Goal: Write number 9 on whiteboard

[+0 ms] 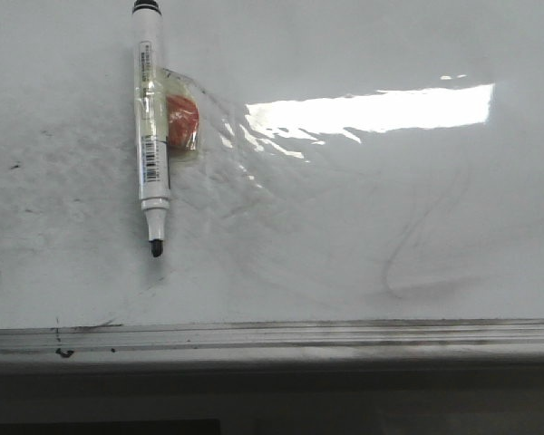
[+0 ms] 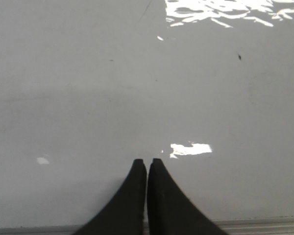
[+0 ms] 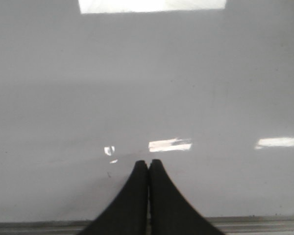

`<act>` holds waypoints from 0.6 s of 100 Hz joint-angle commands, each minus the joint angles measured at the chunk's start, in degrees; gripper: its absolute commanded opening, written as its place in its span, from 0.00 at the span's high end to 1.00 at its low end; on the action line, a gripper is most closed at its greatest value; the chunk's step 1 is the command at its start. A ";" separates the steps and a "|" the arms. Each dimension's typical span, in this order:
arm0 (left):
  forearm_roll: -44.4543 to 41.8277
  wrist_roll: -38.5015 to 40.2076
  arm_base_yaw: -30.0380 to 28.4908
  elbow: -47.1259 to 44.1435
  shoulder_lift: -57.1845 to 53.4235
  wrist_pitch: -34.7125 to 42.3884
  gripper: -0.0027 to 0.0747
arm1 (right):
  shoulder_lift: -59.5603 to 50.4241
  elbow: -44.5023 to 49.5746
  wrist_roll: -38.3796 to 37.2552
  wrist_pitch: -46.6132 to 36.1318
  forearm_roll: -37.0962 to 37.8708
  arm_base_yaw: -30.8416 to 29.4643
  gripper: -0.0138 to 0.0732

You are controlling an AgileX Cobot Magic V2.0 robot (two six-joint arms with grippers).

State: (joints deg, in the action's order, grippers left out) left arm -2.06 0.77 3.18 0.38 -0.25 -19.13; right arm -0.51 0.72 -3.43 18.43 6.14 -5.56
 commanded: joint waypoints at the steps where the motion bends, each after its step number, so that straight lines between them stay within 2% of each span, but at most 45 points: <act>1: 0.03 0.27 -0.16 -2.29 -1.56 2.79 0.99 | -1.29 0.61 0.02 -1.00 0.11 -0.22 0.91; 60: -0.55 0.27 -0.16 -2.29 -1.56 2.89 0.99 | -1.29 0.61 0.02 -1.00 0.11 -0.22 0.91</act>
State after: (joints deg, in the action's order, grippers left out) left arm -2.15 0.77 3.18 0.38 -0.25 -19.13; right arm -0.51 0.72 -3.43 18.43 6.14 -5.56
